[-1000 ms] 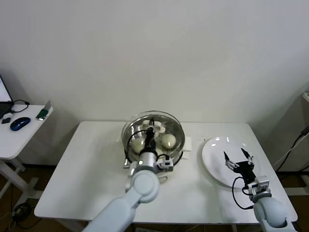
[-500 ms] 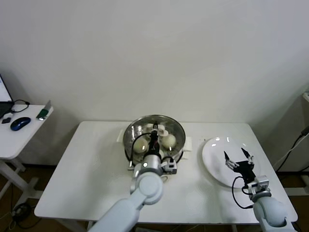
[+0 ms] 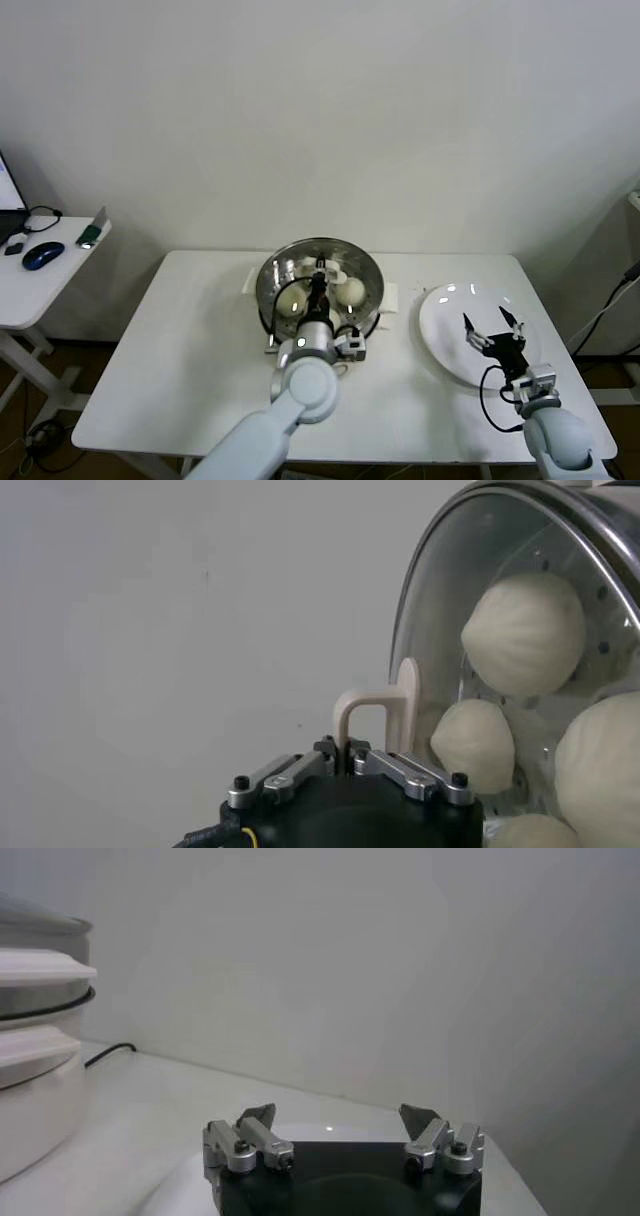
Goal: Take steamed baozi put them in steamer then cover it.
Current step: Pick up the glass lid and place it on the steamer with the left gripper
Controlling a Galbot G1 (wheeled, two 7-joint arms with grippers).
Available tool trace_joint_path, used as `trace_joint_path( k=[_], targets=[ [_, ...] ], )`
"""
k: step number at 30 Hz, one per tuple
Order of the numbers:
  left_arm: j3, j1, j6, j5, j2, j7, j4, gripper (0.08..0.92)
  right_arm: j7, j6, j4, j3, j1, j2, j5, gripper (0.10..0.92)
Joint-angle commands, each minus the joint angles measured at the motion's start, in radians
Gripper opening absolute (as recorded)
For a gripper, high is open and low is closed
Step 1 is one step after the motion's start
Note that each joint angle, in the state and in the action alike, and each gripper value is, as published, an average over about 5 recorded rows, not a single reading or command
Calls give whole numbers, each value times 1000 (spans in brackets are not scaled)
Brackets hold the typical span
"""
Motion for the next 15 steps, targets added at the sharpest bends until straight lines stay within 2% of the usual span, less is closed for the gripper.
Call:
trace_joint_path(
  k=[1,11,15],
  targets=[
    [-3,7,49,-5,-8,-8,5,142,-2,3,-1,2,1,4,-10,823],
    [-10,17,49,-39,8,14,-29,157,-13,-32,6,10,2,8,-14,823],
    [-7,23,49,-54,22,7,-72,247,-1,-54,10,14,2,9,20,823]
  ],
)
